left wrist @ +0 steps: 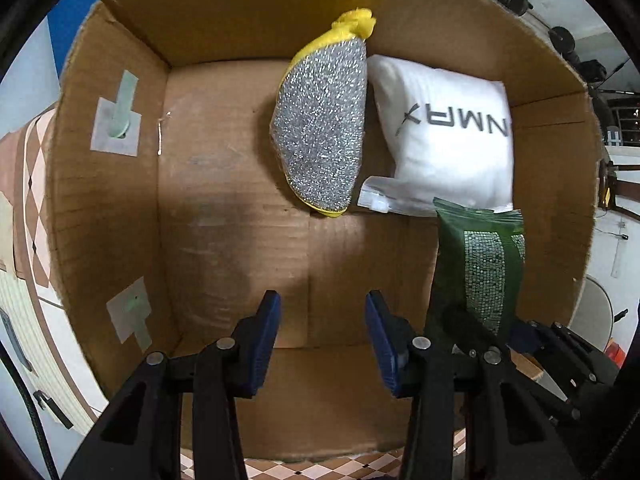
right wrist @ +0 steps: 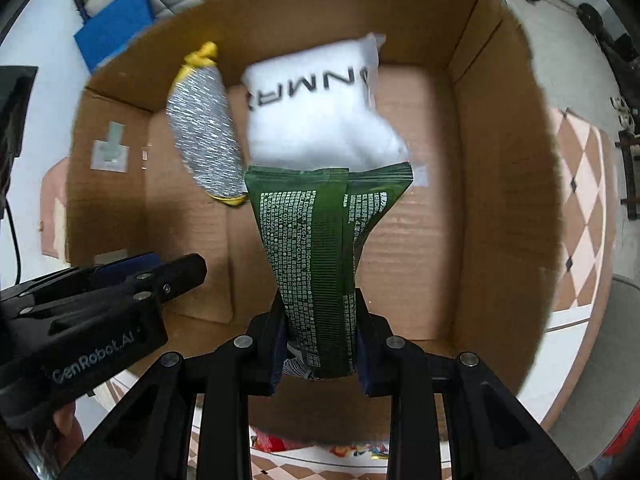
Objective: Organize soft objects
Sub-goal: 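Place the green snack bag into the box with the right tool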
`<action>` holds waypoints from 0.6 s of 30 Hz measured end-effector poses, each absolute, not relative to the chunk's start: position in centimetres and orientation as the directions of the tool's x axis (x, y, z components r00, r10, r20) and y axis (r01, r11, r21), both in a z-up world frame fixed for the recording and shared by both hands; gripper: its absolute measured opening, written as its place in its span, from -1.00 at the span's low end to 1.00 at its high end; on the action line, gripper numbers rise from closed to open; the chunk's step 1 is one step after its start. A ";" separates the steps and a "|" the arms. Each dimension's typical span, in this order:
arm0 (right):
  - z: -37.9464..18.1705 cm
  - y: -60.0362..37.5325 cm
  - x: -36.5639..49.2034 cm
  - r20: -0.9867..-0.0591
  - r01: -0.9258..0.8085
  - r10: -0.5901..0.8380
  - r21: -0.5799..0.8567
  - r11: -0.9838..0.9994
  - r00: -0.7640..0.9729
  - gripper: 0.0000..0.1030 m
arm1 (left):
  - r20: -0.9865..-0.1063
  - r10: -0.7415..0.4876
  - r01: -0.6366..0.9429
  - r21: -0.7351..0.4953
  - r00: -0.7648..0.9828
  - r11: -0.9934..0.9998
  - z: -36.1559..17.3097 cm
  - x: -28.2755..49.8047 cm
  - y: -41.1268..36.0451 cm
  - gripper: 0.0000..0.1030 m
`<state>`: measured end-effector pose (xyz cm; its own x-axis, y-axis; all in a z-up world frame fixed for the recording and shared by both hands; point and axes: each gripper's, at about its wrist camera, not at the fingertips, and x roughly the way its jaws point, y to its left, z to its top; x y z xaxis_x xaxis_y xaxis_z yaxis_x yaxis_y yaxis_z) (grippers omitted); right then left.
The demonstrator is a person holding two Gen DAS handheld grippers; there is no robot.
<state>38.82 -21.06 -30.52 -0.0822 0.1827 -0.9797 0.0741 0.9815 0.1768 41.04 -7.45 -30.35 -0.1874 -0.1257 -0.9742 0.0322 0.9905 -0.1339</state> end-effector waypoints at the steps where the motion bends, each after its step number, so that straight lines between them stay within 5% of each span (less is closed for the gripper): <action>1: -30.9 -21.0 38.9 -0.979 0.077 0.183 0.176 0.981 -0.089 -0.42 | -0.975 -0.125 0.028 -0.132 -0.185 0.991 -30.5 41.0 -7.4 -0.19; 4: -31.7 -21.0 38.9 -0.973 0.085 0.201 0.192 0.978 -0.111 -0.38 | -0.977 -0.125 0.013 -0.129 -0.174 0.992 -30.2 40.6 -7.0 -0.19; 6: -31.5 -21.1 38.8 -0.966 0.091 0.229 0.219 0.971 -0.122 0.08 | -0.975 -0.149 -0.001 -0.151 -0.165 0.989 -29.3 40.3 -6.6 -0.12; 7: -30.7 -21.2 38.7 -0.962 0.094 0.251 0.241 0.966 -0.107 0.64 | -0.977 -0.153 0.001 -0.155 -0.152 0.988 -28.9 40.2 -6.3 0.07; 8: -30.2 -21.4 38.6 -0.960 0.092 0.263 0.255 0.963 -0.092 0.84 | -0.981 -0.143 0.009 -0.145 -0.130 0.989 -28.1 39.9 -6.0 0.45; 10: -28.1 -21.5 37.9 -0.960 0.065 0.275 0.272 0.960 -0.058 0.83 | -0.993 -0.105 0.044 -0.107 -0.053 0.993 -26.1 38.8 -5.5 0.82; 18: -20.5 -22.9 29.5 -0.969 -0.157 0.220 0.202 0.967 0.110 0.83 | -0.996 -0.031 0.096 -0.024 0.078 0.995 -22.8 28.3 -3.5 0.82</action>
